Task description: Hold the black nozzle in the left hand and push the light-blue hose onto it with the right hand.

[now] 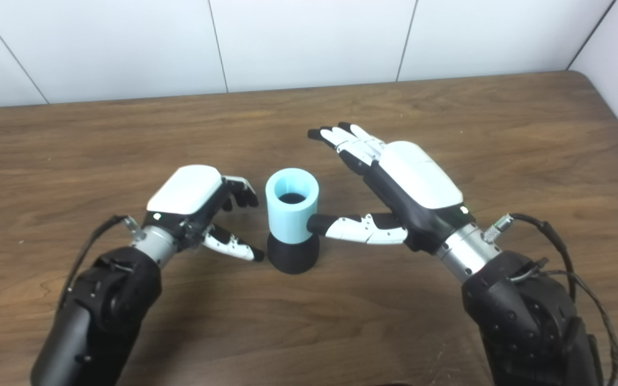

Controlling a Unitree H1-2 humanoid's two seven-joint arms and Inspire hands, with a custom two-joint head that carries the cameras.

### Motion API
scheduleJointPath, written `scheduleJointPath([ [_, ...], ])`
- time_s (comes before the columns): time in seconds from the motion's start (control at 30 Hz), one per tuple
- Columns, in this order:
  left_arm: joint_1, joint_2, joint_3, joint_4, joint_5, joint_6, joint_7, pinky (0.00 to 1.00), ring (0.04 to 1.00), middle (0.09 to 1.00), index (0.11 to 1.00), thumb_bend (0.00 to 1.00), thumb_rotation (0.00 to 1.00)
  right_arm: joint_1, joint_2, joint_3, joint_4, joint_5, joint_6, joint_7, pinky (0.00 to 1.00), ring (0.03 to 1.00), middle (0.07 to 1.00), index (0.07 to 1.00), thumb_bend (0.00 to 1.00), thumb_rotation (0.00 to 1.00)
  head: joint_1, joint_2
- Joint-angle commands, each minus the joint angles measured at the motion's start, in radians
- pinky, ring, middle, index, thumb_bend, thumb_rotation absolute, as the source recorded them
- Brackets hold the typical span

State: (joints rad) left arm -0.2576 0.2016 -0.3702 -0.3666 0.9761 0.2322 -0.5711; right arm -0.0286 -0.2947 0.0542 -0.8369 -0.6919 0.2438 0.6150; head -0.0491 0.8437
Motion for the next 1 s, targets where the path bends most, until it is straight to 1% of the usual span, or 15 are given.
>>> scheduleJointPath([
  [0.0,-0.042,0.003,0.025,-0.054,-0.021,0.018,-0.019,0.53,0.605,0.655,0.641,1.0,0.34,-0.016,0.0,-0.009,-0.023,0.002,-0.013,-0.032,0.93,0.98,0.95,0.937,0.55,1.0,0.003,-0.001],
  [0.13,-0.055,0.023,0.057,-0.078,-0.065,0.023,-0.05,0.55,0.632,0.663,0.684,1.0,0.36,-0.011,-0.002,-0.013,-0.019,0.005,-0.015,-0.042,0.94,0.981,0.954,0.942,0.55,1.0,0.004,-0.003],
  [0.33,-0.041,0.045,0.078,-0.085,-0.079,0.011,-0.027,0.56,0.637,0.671,0.686,1.0,0.34,-0.009,-0.005,-0.013,-0.015,0.011,-0.019,-0.053,0.93,0.98,0.952,0.94,0.55,1.0,-0.003,-0.005],
  [0.43,-0.035,0.055,0.095,-0.098,-0.09,0.019,-0.028,0.55,0.623,0.661,0.686,1.0,0.34,-0.008,-0.012,-0.022,-0.012,0.019,-0.019,-0.058,0.93,0.98,0.951,0.941,0.55,1.0,-0.003,-0.005],
  [0.57,-0.026,0.063,0.146,-0.103,-0.13,0.014,0.005,0.51,0.586,0.635,0.683,1.0,0.36,-0.001,-0.012,-0.04,0.004,0.051,-0.016,-0.076,0.9,0.978,0.95,0.942,0.54,0.98,-0.003,-0.007],
  [0.6,-0.02,0.057,0.173,-0.099,-0.164,0.017,0.022,0.49,0.57,0.624,0.681,0.99,0.34,0.0,-0.007,-0.045,0.009,0.062,-0.008,-0.079,0.89,0.977,0.95,0.942,0.54,0.97,-0.005,-0.007],
  [0.67,-0.007,0.041,0.237,-0.096,-0.246,0.04,0.054,0.47,0.57,0.632,0.69,0.92,0.26,0.005,0.002,-0.053,0.024,0.087,0.003,-0.091,0.87,0.974,0.953,0.943,0.54,0.94,-0.007,-0.009],
  [0.7,0.002,0.028,0.278,-0.091,-0.308,0.044,0.077,0.47,0.572,0.637,0.693,0.89,0.24,0.008,0.013,-0.059,0.038,0.106,0.006,-0.107,0.87,0.971,0.954,0.943,0.54,0.94,-0.008,-0.011],
  [0.73,0.012,0.007,0.324,-0.087,-0.381,0.049,0.103,0.46,0.578,0.654,0.701,0.84,0.2,0.012,0.032,-0.067,0.053,0.126,0.012,-0.128,0.86,0.958,0.946,0.932,0.55,0.92,-0.008,-0.012],
  [0.8,0.038,-0.047,0.414,-0.078,-0.507,0.039,0.177,0.47,0.597,0.689,0.705,0.77,0.13,0.022,0.079,-0.081,0.093,0.159,0.014,-0.189,0.85,0.928,0.925,0.907,0.55,0.9,-0.007,-0.015],
  [0.83,0.046,-0.064,0.437,-0.075,-0.542,0.034,0.202,0.49,0.605,0.696,0.702,0.73,0.12,0.026,0.093,-0.085,0.106,0.168,0.012,-0.209,0.84,0.911,0.915,0.895,0.52,0.89,-0.007,-0.016],
  [0.87,0.059,-0.093,0.472,-0.069,-0.581,0.023,0.247,0.49,0.608,0.699,0.701,0.72,0.11,0.032,0.121,-0.092,0.132,0.181,0.006,-0.245,0.83,0.905,0.912,0.891,0.52,0.89,-0.008,-0.02],
  [0.9,0.069,-0.11,0.493,-0.063,-0.606,0.014,0.279,0.5,0.611,0.696,0.704,0.68,0.16,0.037,0.139,-0.096,0.15,0.19,0.001,-0.269,0.82,0.897,0.914,0.892,0.5,0.91,-0.009,-0.022],
  [0.93,0.077,-0.123,0.508,-0.058,-0.625,0.006,0.307,0.51,0.633,0.712,0.721,0.62,0.22,0.041,0.155,-0.1,0.166,0.203,-0.001,-0.292,0.8,0.894,0.923,0.901,0.49,0.95,-0.012,-0.023],
  [0.97,0.089,-0.136,0.528,-0.046,-0.646,-0.006,0.34,0.51,0.633,0.709,0.718,0.61,0.23,0.045,0.18,-0.106,0.186,0.224,0.0,-0.318,0.79,0.89,0.921,0.897,0.49,0.94,-0.014,-0.025],
])
